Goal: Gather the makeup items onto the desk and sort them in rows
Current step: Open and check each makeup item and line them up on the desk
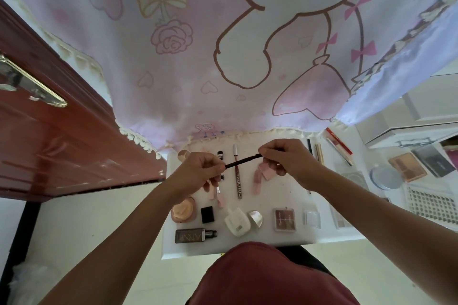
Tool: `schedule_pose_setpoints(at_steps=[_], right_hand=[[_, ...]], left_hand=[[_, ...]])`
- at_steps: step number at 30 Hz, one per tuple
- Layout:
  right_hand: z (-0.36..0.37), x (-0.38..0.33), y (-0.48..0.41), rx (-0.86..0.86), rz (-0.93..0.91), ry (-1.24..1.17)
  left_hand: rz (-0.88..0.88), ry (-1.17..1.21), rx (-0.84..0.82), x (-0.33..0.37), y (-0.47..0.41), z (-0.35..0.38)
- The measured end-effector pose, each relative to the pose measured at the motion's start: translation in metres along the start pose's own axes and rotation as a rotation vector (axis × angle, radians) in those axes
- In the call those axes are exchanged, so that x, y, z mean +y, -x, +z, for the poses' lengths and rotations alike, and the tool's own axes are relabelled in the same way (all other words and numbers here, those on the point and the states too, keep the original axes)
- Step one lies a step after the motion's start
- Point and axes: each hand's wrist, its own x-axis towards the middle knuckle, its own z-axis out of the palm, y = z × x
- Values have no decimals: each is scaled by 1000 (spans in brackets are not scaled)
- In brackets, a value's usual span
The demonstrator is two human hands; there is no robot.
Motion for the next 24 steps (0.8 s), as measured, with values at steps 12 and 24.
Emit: schedule_pose_setpoints(at_steps=[12,24], right_hand=[[-22,29,-53,31,246,-172],[-10,64,-148,86,254,222]], left_hand=[[-79,-192,75,-31,-37,58],[-313,-363,289,-70,-90,105]])
